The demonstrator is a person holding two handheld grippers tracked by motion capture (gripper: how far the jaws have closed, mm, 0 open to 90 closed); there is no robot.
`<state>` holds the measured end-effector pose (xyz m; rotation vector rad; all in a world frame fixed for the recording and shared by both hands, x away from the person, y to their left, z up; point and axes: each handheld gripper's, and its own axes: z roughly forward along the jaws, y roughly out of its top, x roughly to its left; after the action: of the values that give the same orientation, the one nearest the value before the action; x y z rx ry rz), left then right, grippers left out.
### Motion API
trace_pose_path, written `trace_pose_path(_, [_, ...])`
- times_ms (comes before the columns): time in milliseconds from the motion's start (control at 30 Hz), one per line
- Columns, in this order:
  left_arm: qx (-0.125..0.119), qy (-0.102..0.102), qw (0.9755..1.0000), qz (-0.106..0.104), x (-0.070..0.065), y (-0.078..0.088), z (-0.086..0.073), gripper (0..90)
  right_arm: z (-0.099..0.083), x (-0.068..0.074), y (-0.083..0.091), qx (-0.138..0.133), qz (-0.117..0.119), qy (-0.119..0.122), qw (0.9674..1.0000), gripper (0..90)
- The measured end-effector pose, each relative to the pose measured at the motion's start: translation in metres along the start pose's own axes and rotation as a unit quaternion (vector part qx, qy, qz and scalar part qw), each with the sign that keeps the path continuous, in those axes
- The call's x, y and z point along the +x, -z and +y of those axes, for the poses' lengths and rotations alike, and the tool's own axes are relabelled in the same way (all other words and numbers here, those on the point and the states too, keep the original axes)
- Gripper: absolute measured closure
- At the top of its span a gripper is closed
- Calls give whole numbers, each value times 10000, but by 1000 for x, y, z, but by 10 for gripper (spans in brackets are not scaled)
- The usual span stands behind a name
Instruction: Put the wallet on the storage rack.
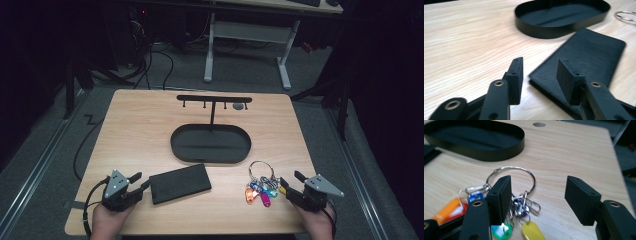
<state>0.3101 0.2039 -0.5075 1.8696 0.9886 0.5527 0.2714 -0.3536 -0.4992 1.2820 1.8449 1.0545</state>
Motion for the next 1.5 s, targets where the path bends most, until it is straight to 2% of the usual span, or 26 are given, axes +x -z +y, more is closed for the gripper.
trace_pose_path(133, [125, 42, 9999, 74, 3, -7, 0, 672, -6, -1, -8, 6, -51, 109, 9999, 349])
trace_pose_path(233, [204, -29, 9998, 75, 2, -10, 0, 683, -8, -2, -13, 74, -65, 62, 9999, 331])
trace_pose_path(267, [279, -123, 9995, -38, -1, -12, -2, 687, -8, -2, -13, 56, -80, 74, 9999, 332])
trace_pose_path(367, [297, -116, 9994, -93, -1, -13, -2, 707, -8, -3, -10, 10, -77, 67, 9999, 332])
trace_pose_path(433, [315, -118, 9993, -174, -2, -14, -3, 712, -8, -5, -7, -39, -69, -23, 10000, 337])
trace_pose_path(467, [397, -122, 9991, -91, -3, -14, -4, 709, -8, -5, -6, -143, -54, -37, 9999, 339])
trace_pose_path(533, [468, -103, 9988, -37, -2, -13, -3, 717, -6, -5, -6, -125, -83, -57, 9999, 353])
trace_pose_path(633, [448, -141, 9989, 57, -2, -10, -3, 764, -5, -5, -7, -196, -96, -46, 9998, 358])
trace_pose_path(700, [515, -189, 9985, 81, -2, -9, -4, 811, -3, -4, -9, -186, -68, -37, 9998, 358])
trace_pose_path(733, [642, -339, 9973, 95, -4, -8, -7, 834, -3, -2, -12, -156, -26, 2, 9999, 365])
trace_pose_path(767, [642, -339, 9973, 95, -4, -8, -7, 852, -3, -2, -12, -156, -26, 2, 9999, 365])
trace_pose_path(800, [778, -412, 9961, 57, -7, -8, -9, 867, -2, -1, -14, -69, 9, 41, 10000, 378])
trace_pose_path(867, [820, -451, 9956, 52, -9, -9, -9, 878, -2, 0, -15, -66, 32, 49, 10000, 380])
trace_pose_path(900, [883, -551, 9946, 54, -13, -8, -10, 899, -1, 0, -15, -98, 67, 41, 9999, 383])
trace_pose_path(967, [900, -582, 9942, 43, -16, -8, -11, 899, 0, 0, -16, -114, 69, 46, 9999, 385])
trace_pose_path(1067, [1025, -752, 9919, 51, -25, -7, -14, 900, 4, 0, -19, -152, 102, -5, 9998, 390])
trace_pose_path(1133, [1043, -789, 9914, 46, -28, -6, -15, 900, 6, 1, -23, -151, 125, 7, 9998, 394])
trace_pose_path(1233, [1076, -891, 9902, 0, -35, -4, -18, 900, 9, 2, -26, -121, 163, 20, 9998, 394])
trace_pose_path(1267, [1105, -971, 9891, -52, -40, -3, -19, 900, 11, 4, -29, -142, 209, 55, 9997, 396])
trace_pose_path(1333, [1110, -1007, 9887, -24, -42, -3, -19, 900, 13, 6, -31, -138, 227, 88, 9996, 397])
trace_pose_path(1433, [1020, -1004, 9897, -92, -47, 0, -20, 900, 15, 7, -35, -146, 259, 77, 9995, 402])
trace_pose_path(1500, [1011, -1047, 9893, -111, -51, 2, -21, 900, 16, 7, -37, -113, 259, 91, 9996, 406])
